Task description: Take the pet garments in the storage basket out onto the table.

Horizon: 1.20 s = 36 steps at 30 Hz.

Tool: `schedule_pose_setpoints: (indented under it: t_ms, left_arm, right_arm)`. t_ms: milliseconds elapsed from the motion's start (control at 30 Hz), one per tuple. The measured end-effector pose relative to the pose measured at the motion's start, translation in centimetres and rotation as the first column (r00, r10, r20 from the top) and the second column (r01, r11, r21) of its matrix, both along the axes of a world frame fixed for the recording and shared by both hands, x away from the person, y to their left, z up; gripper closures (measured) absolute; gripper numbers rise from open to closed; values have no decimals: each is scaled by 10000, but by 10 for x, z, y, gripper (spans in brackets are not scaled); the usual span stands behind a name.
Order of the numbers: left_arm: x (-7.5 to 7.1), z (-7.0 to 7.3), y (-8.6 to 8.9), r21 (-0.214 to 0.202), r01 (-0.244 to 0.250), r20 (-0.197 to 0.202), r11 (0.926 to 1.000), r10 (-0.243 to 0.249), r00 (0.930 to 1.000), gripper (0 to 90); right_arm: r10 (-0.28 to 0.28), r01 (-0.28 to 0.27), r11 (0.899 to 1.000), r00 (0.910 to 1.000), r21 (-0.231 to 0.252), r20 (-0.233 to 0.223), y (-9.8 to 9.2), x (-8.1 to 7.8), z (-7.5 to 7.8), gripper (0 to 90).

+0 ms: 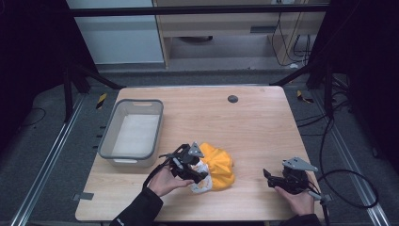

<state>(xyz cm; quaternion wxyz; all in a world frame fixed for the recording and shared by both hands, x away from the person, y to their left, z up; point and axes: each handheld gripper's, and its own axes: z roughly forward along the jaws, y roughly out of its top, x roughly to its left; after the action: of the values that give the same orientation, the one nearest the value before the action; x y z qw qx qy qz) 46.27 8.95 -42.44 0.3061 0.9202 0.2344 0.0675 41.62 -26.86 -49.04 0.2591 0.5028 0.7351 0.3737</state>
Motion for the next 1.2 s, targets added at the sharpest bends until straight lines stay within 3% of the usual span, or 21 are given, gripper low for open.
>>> schedule_pose_setpoints:
  t_ms: [333, 600, 833, 1200]
  left_arm:
    - [-10, 9, 22, -400, -236, 425, 9989, 253, 9988, 270]
    - [-20, 10, 50, -964, -820, 797, 9920, 898, 9928, 230]
    - [-31, 5, 81, -1407, -1601, 928, 9770, 1740, 9804, 219]
    - [-51, -15, 130, -1950, -2657, 899, 9441, 2869, 9537, 220]
  right_arm:
    - [-23, 24, 9999, 10000, -125, 80, -1, 0, -1, 137]
    - [-71, 72, 9999, 10000, -141, 62, -1, 0, -1, 134]
    - [-131, 131, 9999, 9999, -62, 18, -1, -1, -1, 127]
    - [-139, 141, 9998, 9999, -168, 76, -2, -1, -2, 119]
